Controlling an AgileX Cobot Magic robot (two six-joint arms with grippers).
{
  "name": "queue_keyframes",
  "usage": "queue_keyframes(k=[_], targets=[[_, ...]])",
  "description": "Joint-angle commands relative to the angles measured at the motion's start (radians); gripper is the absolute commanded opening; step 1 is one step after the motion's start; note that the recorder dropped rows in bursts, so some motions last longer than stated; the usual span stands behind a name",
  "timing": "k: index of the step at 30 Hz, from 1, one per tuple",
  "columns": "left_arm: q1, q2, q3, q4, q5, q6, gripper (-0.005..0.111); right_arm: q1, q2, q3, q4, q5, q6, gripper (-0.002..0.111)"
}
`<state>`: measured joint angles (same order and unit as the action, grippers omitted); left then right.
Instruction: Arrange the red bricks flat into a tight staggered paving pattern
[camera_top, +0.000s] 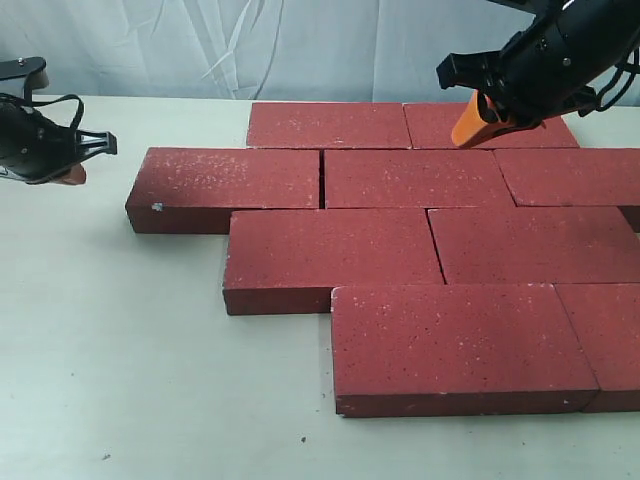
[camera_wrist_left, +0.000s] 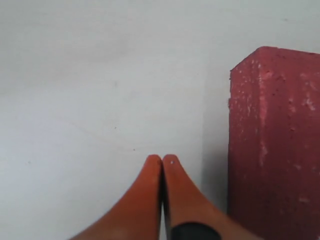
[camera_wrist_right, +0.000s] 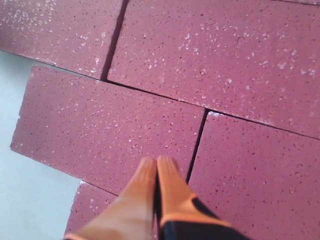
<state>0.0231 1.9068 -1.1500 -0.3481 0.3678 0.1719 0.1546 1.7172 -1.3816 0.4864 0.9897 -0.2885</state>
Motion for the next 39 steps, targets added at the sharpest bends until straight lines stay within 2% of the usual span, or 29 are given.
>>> queue_keyframes(k=[1, 4, 12, 33, 39], targets=[[0.005, 0.064, -0.036, -0.022, 0.010, -0.006, 0.000, -0.006, -0.010, 0.004, -0.008, -0.010, 0.002, -0.001], [0.002, 0.089, -0.052, -0.079, 0.033, 0.023, 0.000, -0.006, -0.010, 0.004, -0.008, -0.012, 0.002, -0.001], [0.002, 0.136, -0.053, -0.371, 0.077, 0.297, 0.000, -0.006, -0.010, 0.004, -0.008, -0.035, 0.002, -0.001], [0.002, 0.149, -0.053, -0.448, 0.193, 0.364, 0.000, -0.006, -0.010, 0.004, -0.008, -0.044, 0.002, -0.001], [0.014, 0.149, -0.053, -0.441, 0.169, 0.364, 0.000, -0.006, -0.010, 0.004, -0.008, -0.055, 0.002, -0.001]])
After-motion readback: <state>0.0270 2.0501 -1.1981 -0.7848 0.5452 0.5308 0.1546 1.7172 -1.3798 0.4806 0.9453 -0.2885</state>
